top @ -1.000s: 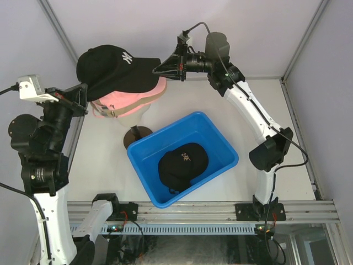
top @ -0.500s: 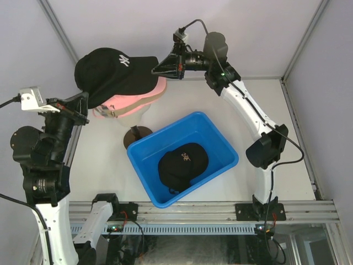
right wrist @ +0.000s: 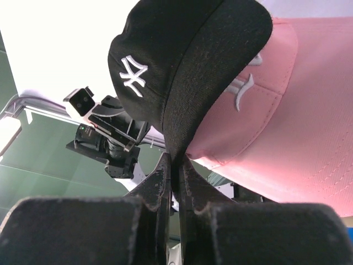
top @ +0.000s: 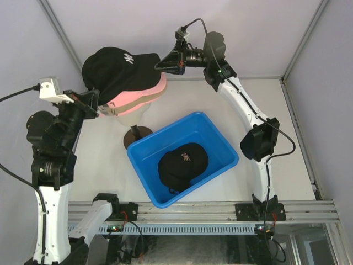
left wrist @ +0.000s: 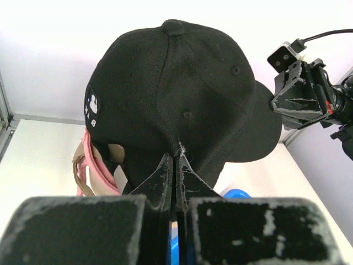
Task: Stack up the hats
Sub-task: Stack the hat on the hat.
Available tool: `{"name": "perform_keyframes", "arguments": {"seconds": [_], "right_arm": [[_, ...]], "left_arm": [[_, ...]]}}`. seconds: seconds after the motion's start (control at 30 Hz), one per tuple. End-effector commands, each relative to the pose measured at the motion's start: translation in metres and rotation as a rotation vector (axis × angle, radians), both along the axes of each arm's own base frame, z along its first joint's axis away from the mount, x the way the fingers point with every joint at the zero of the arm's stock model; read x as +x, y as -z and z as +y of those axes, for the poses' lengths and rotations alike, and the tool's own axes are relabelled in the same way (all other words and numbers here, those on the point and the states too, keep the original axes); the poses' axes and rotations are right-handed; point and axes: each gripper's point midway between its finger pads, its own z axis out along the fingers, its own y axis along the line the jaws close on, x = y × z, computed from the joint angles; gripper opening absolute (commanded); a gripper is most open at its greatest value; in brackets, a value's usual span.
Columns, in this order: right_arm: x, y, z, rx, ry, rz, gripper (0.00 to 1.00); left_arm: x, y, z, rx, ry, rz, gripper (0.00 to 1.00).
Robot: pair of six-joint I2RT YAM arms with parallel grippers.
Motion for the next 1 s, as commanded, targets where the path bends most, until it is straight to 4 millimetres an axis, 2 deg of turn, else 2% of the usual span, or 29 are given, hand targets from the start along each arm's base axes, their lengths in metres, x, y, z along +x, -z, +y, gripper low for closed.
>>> {"name": "perform_keyframes", "arguments": {"seconds": [0.0,0.23,0.43,0.7,0.87,0.97], "right_arm": [[0.031,-0.019,-0.02,0.051,0.105,-0.093,0.0],[0.04,-0.003,-0.027,0.047,0.116,-0.092,0.0],[0.036,0.01,-0.027,0.075,0.083,-0.17,0.0],[0.035,0.038,-0.027,0.097,0.049,-0.244,0.0],[0.038,0.042,-0.028,0.141,0.05,-0.349,0.0],[0.039,0.037,-0.03,0.17,0.061,-0.412,0.0]], "left_arm": [[0.008,-0.011,0.009,0.045,-0.073,-0.047,0.0],[0.015,-0.002,0.004,0.058,-0.067,-0.021,0.0],[0.015,0.002,0.003,0.045,-0.067,-0.011,0.0],[0.017,0.005,-0.007,0.014,-0.027,0.003,0.0],[0.019,0.01,-0.014,0.008,-0.003,0.02,0.0],[0.02,0.011,-0.015,0.004,-0.001,0.025,0.0]]}}
